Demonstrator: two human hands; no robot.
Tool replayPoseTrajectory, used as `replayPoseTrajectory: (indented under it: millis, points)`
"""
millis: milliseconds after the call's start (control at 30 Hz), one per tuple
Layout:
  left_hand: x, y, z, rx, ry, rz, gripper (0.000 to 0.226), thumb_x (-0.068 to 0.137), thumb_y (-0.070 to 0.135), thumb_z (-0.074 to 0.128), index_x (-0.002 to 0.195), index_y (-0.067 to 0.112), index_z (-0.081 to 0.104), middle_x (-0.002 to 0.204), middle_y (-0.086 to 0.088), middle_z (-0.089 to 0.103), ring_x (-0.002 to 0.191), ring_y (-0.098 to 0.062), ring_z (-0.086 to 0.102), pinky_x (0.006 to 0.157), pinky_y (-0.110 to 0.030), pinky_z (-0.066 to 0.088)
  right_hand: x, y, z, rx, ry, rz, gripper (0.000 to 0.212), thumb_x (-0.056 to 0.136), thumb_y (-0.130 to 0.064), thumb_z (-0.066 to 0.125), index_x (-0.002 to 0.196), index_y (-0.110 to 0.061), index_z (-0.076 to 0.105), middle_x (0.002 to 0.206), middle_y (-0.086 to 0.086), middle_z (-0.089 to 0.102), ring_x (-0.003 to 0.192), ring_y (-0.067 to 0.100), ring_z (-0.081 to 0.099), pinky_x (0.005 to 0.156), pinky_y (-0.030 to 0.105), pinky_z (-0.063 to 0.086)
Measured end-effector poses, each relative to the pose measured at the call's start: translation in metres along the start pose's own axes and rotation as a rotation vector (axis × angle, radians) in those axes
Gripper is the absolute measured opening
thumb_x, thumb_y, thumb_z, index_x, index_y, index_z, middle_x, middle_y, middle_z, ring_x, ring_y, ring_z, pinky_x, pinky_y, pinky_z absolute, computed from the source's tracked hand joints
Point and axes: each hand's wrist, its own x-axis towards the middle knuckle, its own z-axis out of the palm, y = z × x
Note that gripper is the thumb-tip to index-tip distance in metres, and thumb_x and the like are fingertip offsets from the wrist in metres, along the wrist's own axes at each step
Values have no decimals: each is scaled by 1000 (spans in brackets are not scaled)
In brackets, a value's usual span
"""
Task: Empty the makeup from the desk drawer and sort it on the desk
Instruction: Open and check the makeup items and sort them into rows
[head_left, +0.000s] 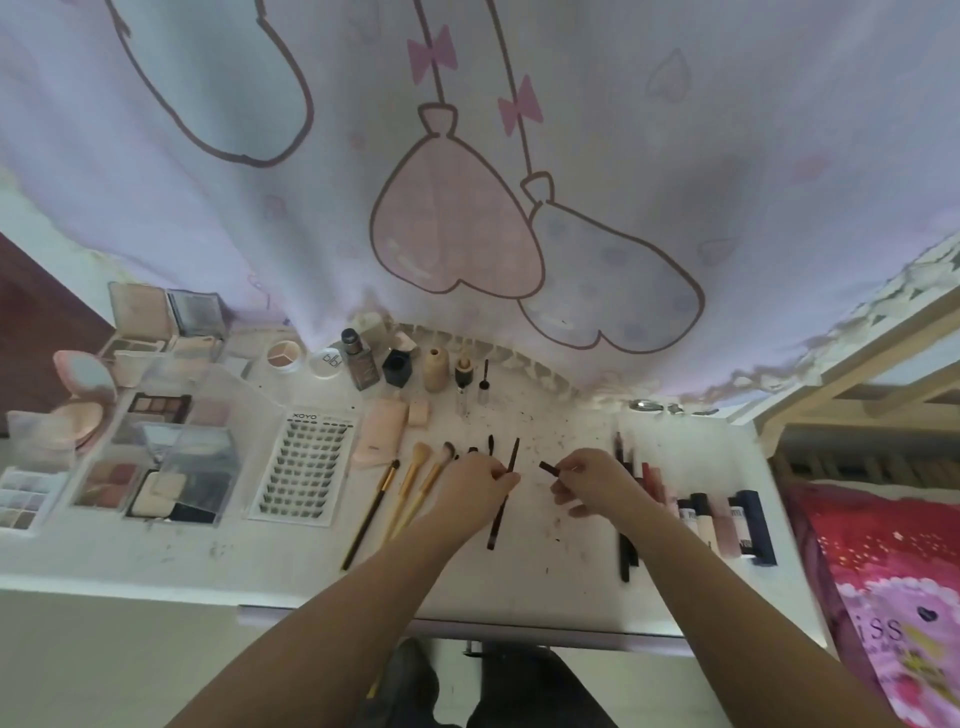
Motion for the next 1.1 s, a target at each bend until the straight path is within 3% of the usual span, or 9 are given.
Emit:
replayPoseTrajectory:
  millis: [100,200,467,700,833,900,967,1100]
  points:
    - [8,9,19,161,80,0,30,95,34,52,117,14,52,103,-6,64,92,-22,62,74,-31,51,7,8,4,-117,62,-6,15,94,-11,46,108,-9,49,88,5,68,74,17,62,63,27,51]
    - [17,9,33,440,147,63,32,96,35,47,120,14,42,109,-11,59,96,-27,59,76,-35,50,15,14,8,-313,112,-51,19,92,-21,51,107,-10,53,93,2,70,86,18,63,77,33,52]
    - [29,-10,45,765,122,235,23,96,17,38,117,11,44,108,-7,65,115,-28,47,94,-36,34,23,11,32,-615,89,-97,32,95,-37,43,111,-11,52,109,8,62,98,25,60,78,34,47]
    - [29,-21,40,752,186,293,24,98,16,31,115,11,47,113,-5,62,114,-27,48,94,-33,32,33,-4,48,-747,76,-153,34,98,-38,36,109,-12,55,109,8,63,99,25,60,76,33,44]
    - [28,-26,34,703,244,305,16,95,20,44,104,14,56,101,-1,65,100,-24,56,84,-32,40,31,-8,40,-727,47,-216,35,98,-39,36,106,-12,57,103,7,63,95,24,60,79,34,47]
    - [29,-22,35,676,275,321,12,92,19,49,94,14,59,90,-3,66,90,-24,59,75,-34,43,31,-8,20,-679,108,-261,31,98,-36,38,101,-12,58,96,6,62,89,22,59,78,33,48]
    - [30,-11,40,651,241,378,14,93,19,44,97,12,56,93,-4,62,92,-26,56,77,-35,41,34,-6,-11,-650,202,-249,29,97,-34,40,101,-11,58,96,6,63,87,22,59,77,33,49]
    - [32,29,63,600,212,478,12,89,20,51,93,11,57,88,-5,63,86,-25,57,70,-34,42,45,5,-63,-773,296,-94,39,99,-40,34,112,-11,56,107,10,64,95,26,62,73,32,46]
